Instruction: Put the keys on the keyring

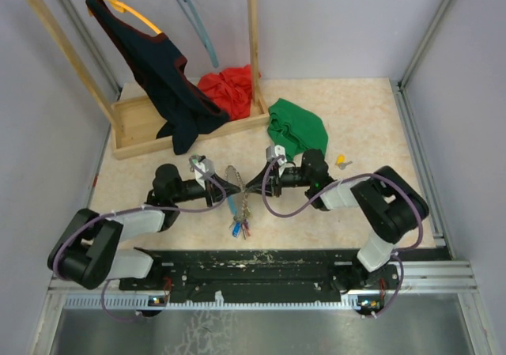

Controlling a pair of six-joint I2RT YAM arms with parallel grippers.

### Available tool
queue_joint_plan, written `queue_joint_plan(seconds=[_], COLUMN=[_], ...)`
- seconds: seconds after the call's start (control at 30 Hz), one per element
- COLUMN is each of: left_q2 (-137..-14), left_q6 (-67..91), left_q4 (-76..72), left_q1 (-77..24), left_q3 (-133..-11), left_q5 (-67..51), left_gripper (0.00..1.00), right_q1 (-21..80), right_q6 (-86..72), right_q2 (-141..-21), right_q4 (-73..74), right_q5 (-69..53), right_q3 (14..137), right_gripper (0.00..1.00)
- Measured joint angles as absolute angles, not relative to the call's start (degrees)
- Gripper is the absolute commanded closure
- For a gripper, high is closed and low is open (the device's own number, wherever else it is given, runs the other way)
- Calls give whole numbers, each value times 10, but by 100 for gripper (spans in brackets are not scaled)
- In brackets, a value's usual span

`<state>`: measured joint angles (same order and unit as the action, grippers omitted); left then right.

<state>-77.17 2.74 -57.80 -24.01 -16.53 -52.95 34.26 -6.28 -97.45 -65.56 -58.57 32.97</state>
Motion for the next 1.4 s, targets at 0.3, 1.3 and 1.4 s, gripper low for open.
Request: queue_joint_plan(seconds=[0.3,1.3,1.4], left_q2=[-710,-708,-708], left_q6=[-113,-252,-253], left_q4=[-339,-141,-141], left_q1=[-304,-386,-388], left_q3=[-246,-305,-305], left_q5=[-429,-318,-321], left_gripper=[99,99,99], right_q1=[327,340,341], right_q6=[134,309,310], right_q2=[-849,-871,-881], right_q4=[-305,-72,-72], right_q5=[-520,-554,-557], right_q3=[350,454,455], right_gripper=[68,75,76])
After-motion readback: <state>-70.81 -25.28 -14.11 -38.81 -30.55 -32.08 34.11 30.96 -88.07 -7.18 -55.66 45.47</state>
